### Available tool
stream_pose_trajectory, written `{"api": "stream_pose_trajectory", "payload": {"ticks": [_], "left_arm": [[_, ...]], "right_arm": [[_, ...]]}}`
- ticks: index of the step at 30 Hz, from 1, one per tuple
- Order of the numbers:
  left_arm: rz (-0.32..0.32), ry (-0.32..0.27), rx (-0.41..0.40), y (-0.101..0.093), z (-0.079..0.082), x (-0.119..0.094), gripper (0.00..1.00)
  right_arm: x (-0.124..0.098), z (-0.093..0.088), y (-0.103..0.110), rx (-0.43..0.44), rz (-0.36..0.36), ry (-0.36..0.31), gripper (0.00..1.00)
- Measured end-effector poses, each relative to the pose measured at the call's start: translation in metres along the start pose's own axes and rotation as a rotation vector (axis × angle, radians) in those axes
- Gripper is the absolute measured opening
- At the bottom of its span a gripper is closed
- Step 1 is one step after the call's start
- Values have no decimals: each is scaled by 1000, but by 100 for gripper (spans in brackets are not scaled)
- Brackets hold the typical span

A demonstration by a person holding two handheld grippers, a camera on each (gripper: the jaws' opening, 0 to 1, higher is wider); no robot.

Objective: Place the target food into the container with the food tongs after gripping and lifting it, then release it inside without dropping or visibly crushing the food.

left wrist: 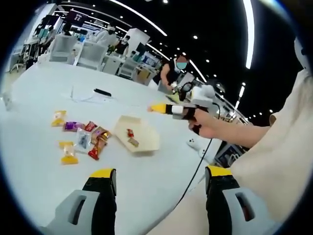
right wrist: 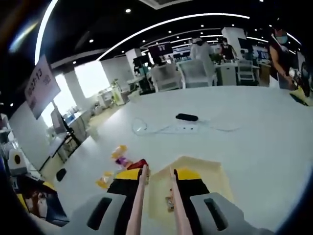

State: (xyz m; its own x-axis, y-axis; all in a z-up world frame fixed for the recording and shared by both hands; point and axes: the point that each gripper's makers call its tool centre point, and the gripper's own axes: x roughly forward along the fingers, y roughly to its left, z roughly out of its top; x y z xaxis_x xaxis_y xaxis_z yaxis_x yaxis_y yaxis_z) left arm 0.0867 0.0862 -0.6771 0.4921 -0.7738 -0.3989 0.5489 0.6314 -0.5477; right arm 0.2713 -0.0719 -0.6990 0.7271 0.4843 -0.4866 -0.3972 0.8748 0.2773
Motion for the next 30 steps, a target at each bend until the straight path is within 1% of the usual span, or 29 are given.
{"api": "stream_pose_trajectory", "payload": {"ticks": [5,7,11,21,24,30], "left_arm": [[18,-7,-10,3,-4,-10,74],[20,-6,-16,4,-7,-13,74],[21,-8,-18,4,-9,-17,74],[6,-9,-28,6,-14,-26,74],[3,-2,-30,9,-18,-31,74],[4,4,-34,19,-22,-42,74]], "right_arm": [[7,-1,19,8,37,6,26],[10,-2,28,-2,50,12,26],[12,-6,40,-15,66,28,27],[12,-14,54,-27,74,51,27],[13,-17,59,-26,71,55,27],[15,-24,68,-18,66,61,27]]}}
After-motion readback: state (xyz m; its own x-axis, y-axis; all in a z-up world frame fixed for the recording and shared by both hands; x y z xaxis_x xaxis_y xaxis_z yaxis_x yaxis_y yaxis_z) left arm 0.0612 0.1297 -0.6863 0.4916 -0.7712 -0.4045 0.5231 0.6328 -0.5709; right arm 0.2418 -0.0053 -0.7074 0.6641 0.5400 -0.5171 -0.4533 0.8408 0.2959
